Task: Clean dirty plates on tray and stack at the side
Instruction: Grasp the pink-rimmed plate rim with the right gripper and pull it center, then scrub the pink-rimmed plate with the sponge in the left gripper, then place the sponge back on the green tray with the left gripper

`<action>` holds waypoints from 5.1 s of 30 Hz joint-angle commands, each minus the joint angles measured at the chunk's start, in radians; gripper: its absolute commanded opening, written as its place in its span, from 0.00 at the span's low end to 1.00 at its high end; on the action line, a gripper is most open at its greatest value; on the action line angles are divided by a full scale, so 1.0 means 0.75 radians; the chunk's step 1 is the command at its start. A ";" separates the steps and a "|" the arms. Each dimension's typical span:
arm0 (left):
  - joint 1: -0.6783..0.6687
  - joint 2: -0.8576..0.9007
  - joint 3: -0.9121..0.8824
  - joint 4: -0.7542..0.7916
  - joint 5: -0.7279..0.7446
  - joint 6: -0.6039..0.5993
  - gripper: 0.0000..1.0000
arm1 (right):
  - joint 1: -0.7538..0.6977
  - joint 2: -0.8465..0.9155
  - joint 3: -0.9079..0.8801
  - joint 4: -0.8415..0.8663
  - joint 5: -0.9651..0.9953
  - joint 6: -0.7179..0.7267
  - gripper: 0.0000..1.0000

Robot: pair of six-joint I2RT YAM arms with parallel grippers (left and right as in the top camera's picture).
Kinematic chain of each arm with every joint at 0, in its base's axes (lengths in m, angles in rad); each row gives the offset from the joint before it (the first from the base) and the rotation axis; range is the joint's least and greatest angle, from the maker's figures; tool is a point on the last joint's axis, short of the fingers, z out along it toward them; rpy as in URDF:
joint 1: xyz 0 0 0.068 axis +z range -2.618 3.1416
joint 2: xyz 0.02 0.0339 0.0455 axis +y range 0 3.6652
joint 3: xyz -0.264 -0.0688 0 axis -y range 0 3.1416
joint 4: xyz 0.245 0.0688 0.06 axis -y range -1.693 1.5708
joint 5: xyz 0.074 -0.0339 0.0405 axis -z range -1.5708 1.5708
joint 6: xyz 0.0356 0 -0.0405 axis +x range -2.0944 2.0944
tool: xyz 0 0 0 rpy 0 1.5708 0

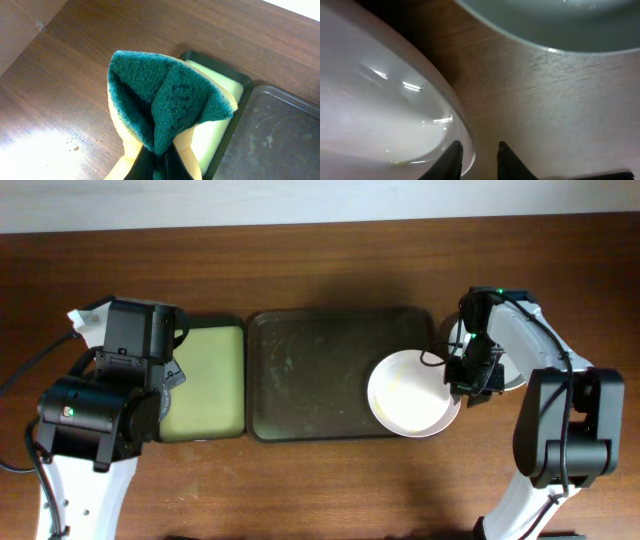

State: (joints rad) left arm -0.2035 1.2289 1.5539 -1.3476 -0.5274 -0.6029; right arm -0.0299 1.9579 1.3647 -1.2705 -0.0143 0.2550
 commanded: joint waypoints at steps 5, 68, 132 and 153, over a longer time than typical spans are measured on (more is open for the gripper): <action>0.000 -0.003 -0.004 0.001 -0.009 0.007 0.00 | 0.006 -0.026 -0.084 0.134 -0.038 0.015 0.04; -0.387 1.287 0.372 0.402 0.742 0.260 0.00 | 0.364 -0.051 -0.271 0.874 -0.570 0.787 0.04; 0.290 0.907 -0.327 0.703 0.532 0.499 0.36 | 0.368 -0.054 -0.185 0.800 -0.440 0.213 0.55; 0.290 0.187 -0.141 0.638 0.639 0.553 1.00 | 0.502 -0.027 -0.220 0.784 -0.079 0.140 0.31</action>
State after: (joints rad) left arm 0.0082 1.3701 1.4456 -0.8680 -0.0551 -0.1978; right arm 0.3386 1.9179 1.2316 -0.6941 -0.0944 0.3546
